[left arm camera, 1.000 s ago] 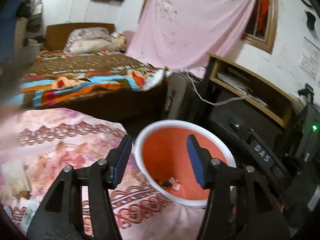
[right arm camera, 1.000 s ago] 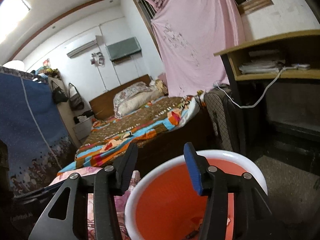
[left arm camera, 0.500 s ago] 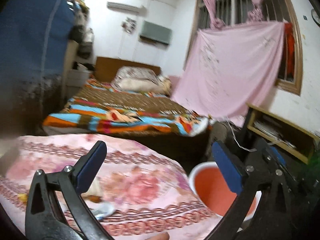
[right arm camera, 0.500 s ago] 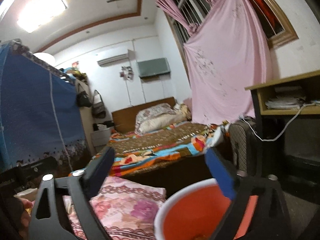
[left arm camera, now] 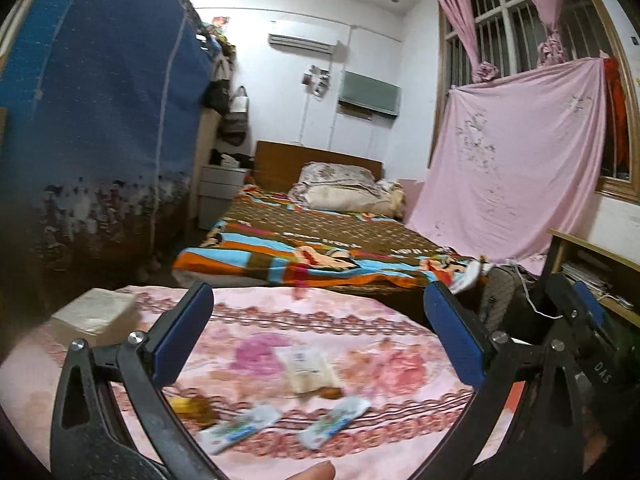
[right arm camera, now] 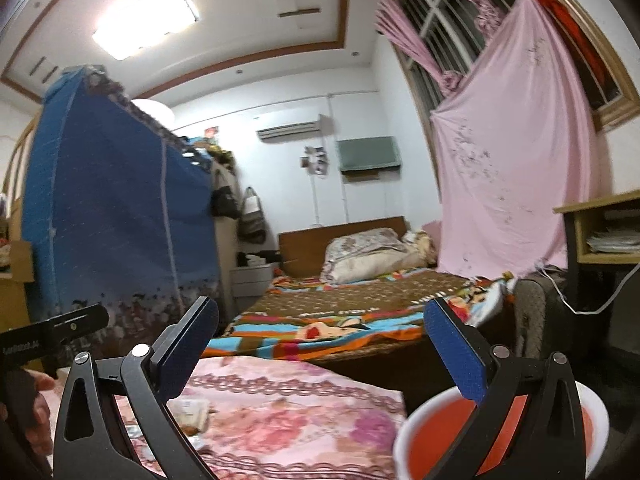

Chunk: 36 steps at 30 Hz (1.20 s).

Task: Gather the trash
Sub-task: 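Move both tools back over the remaining trash on the bedspread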

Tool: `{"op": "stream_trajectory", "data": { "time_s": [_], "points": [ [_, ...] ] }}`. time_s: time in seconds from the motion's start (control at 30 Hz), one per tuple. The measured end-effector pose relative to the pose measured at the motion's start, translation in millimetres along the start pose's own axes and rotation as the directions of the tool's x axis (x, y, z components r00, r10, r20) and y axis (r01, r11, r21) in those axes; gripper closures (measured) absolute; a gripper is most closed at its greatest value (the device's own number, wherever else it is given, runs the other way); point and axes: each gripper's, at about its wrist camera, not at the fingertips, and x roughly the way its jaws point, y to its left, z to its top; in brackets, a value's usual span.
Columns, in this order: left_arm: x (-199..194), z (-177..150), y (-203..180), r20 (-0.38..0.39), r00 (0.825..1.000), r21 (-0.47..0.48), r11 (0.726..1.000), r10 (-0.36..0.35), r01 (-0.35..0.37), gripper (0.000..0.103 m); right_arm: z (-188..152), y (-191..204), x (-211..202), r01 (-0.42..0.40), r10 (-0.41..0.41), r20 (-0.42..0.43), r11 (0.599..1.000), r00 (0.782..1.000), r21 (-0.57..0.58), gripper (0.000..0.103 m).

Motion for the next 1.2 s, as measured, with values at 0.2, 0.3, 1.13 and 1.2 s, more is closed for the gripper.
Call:
{"op": "stream_trajectory", "data": {
  "time_s": [0.2,0.3,1.13,1.2],
  "points": [
    [-17,-2,36,0.022,0.997,-0.013,0.997,0.074,-0.074,0.011,-4,34,-1,-0.091,0.090,-0.012,0.995,0.996,-0.044,0.000],
    [-26,-5,51,0.029,0.994,-0.018,0.994,0.105,-0.105,0.011,-7,50,-1,-0.141,0.140,-0.033,0.988,0.990,-0.063,0.000],
    [8,-49,95,-0.325,0.943,-0.049,0.995,0.070,-0.091,0.028,-62,93,71,-0.297,0.212,-0.550,0.952,0.808,-0.069,0.000],
    [12,-52,94,-0.353,0.934,-0.049,0.996,0.054,-0.076,0.034,-66,90,77,-0.291,0.212,-0.581,0.956,0.786,-0.046,0.000]
  ]
}}
